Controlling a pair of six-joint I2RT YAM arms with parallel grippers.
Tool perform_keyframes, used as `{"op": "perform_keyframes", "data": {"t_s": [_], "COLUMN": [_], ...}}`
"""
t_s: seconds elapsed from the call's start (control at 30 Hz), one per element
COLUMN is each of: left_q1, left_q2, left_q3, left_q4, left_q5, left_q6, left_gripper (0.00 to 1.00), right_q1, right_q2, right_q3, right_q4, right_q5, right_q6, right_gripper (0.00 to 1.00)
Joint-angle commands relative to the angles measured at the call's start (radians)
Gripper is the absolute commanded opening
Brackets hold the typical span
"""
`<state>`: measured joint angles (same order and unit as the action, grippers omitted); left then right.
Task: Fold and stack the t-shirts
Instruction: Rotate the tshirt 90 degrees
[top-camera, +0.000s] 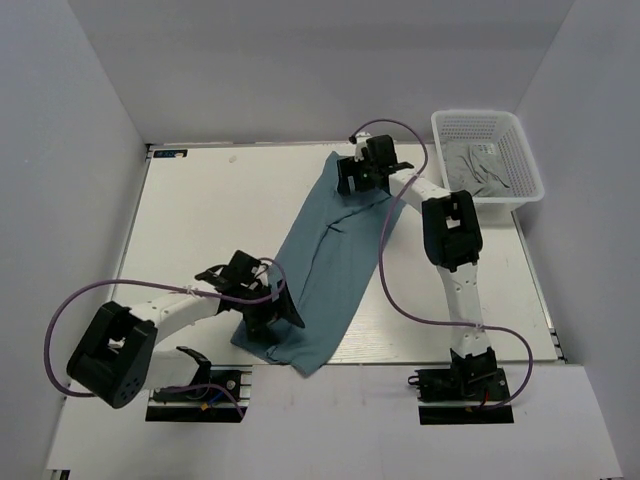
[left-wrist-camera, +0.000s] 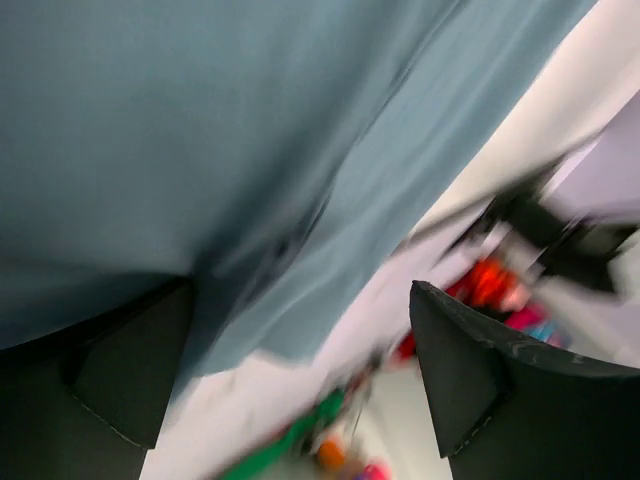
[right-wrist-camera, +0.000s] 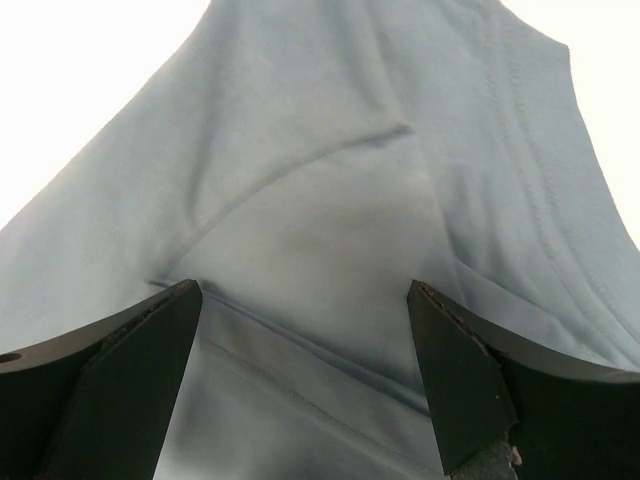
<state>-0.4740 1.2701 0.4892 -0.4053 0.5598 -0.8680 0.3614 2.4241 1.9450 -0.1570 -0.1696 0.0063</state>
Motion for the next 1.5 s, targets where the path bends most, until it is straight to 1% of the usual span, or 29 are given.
{"op": "perform_keyframes", "data": {"t_s": [0.0, 0.07, 0.1, 0.13, 0.17, 0.23, 0.3, 0.33, 0.37, 0.4, 0.43, 0.47, 0.53, 0.57, 0.67, 0.77, 0.9, 1.0, 1.03, 1.1, 1.13, 1.17, 1.23, 1.27, 1.33, 1.37, 1.4, 1.43, 1.47], "left_q1": [-0.09, -0.133, -0.143, -0.152, -0.163, -0.163, -0.163, -0.163, -0.163, -0.163, -0.163, -0.163, -0.163, -0.152, -0.14, -0.14, -0.14, -0.14, -0.14, -0.14, -0.14, -0.14, -0.14, -0.14, -0.14, -0.14, -0.14, -0.14, -0.14], "left_q2": [-0.058, -0.152, -0.178, -0.205, -0.253, -0.265, -0.227, -0.2, -0.14, -0.112, -0.088, -0.068, -0.017, 0.0, 0.069, 0.138, 0.161, 0.143, 0.134, 0.097, 0.086, 0.074, 0.074, 0.074, 0.095, 0.095, 0.106, 0.124, 0.136], "left_q3": [0.039, 0.096, 0.097, 0.097, 0.097, 0.097, 0.159, 0.188, 0.259, 0.291, 0.34, 0.354, 0.365, 0.365, 0.408, 0.457, 0.468, 0.444, 0.434, 0.404, 0.394, 0.394, 0.394, 0.394, 0.394, 0.394, 0.394, 0.394, 0.405], "left_q4": [-0.242, -0.216, -0.192, -0.156, -0.101, -0.136, -0.177, -0.197, -0.231, -0.24, -0.24, -0.195, -0.104, -0.013, 0.075, 0.056, 0.019, 0.01, 0.01, -0.001, -0.012, -0.021, -0.061, -0.07, -0.07, -0.049, -0.049, -0.04, -0.04], "left_q5": [0.104, 0.15, 0.173, 0.216, 0.216, 0.142, 0.045, 0.013, -0.026, -0.116, -0.153, -0.205, -0.216, -0.204, -0.133, -0.146, -0.182, -0.193, -0.193, -0.247, -0.294, -0.314, -0.356, -0.356, -0.341, -0.331, -0.331, -0.331, -0.331], "left_q6": [0.03, 0.03, 0.03, 0.03, 0.03, 0.059, 0.144, 0.173, 0.204, 0.219, 0.236, 0.26, 0.274, 0.274, 0.302, 0.329, 0.342, 0.342, 0.342, 0.333, 0.333, 0.324, 0.314, 0.314, 0.314, 0.314, 0.314, 0.323, 0.323], "left_gripper": [1.0, 1.0, 1.0, 1.0, 1.0, 1.0, 1.0, 1.0, 1.0, 1.0, 1.0, 1.0, 1.0, 1.0, 1.0, 1.0, 1.0, 1.0, 1.0, 1.0, 1.0, 1.0, 1.0, 1.0, 1.0, 1.0, 1.0, 1.0, 1.0], "right_q1": [-0.002, 0.007, 0.014, 0.017, 0.02, 0.031, 0.04, 0.042, 0.042, 0.042, 0.042, 0.051, 0.063, 0.067, 0.083, 0.097, 0.088, 0.085, 0.082, 0.065, 0.051, 0.031, -0.002, -0.037, -0.058, -0.068, -0.094, -0.102, -0.117], "right_q2": [-0.146, -0.201, -0.212, -0.223, -0.255, -0.319, -0.352, -0.382, -0.413, -0.425, -0.45, -0.477, -0.511, -0.519, -0.54, -0.576, -0.541, -0.493, -0.45, -0.421, -0.371, -0.352, -0.292, -0.251, -0.2, -0.115, -0.082, -0.053, 0.026], "right_q3": [-0.081, -0.068, -0.064, -0.066, -0.089, -0.138, -0.198, -0.24, -0.277, -0.32, -0.339, -0.409, -0.455, -0.469, -0.556, -0.642, -0.686, -0.669, -0.658, -0.602, -0.584, -0.524, -0.482, -0.398, -0.321, -0.163, -0.108, 0.001, 0.049], "right_q4": [0.094, 0.085, 0.058, 0.028, 0.013, -0.039, -0.099, -0.181, -0.205, -0.222, -0.267, -0.271, -0.259, -0.265, -0.283, -0.242, -0.219, -0.21, -0.216, -0.236, -0.252, -0.26, -0.268, -0.268, -0.314, -0.334, -0.378, -0.404, -0.414], "right_q5": [-0.027, 0.014, 0.03, 0.036, 0.06, 0.088, 0.117, 0.125, 0.119, 0.108, 0.101, 0.101, 0.085, 0.081, 0.045, 0.016, -0.008, -0.019, 0.017, 0.053, 0.091, 0.094, 0.061, 0.05, 0.018, 0.025, 0.027, 0.027, 0.018], "right_q6": [-0.023, -0.014, -0.014, 0.026, 0.04, 0.066, 0.096, 0.125, 0.139, 0.142, 0.143, 0.149, 0.12, 0.123, 0.092, 0.093, 0.095, 0.112, 0.121, 0.162, 0.176, 0.179, 0.173, 0.169, 0.143, 0.139, 0.118, 0.095, 0.083], "right_gripper": [0.9, 0.9, 0.9, 0.9, 0.9, 0.9, 0.9, 0.9, 0.9, 0.9, 0.9, 0.9, 0.9, 0.9, 0.9, 0.9, 0.9, 0.9, 0.9, 0.9, 0.9, 0.9, 0.9, 0.9, 0.9, 0.9, 0.9, 0.9, 0.9]}}
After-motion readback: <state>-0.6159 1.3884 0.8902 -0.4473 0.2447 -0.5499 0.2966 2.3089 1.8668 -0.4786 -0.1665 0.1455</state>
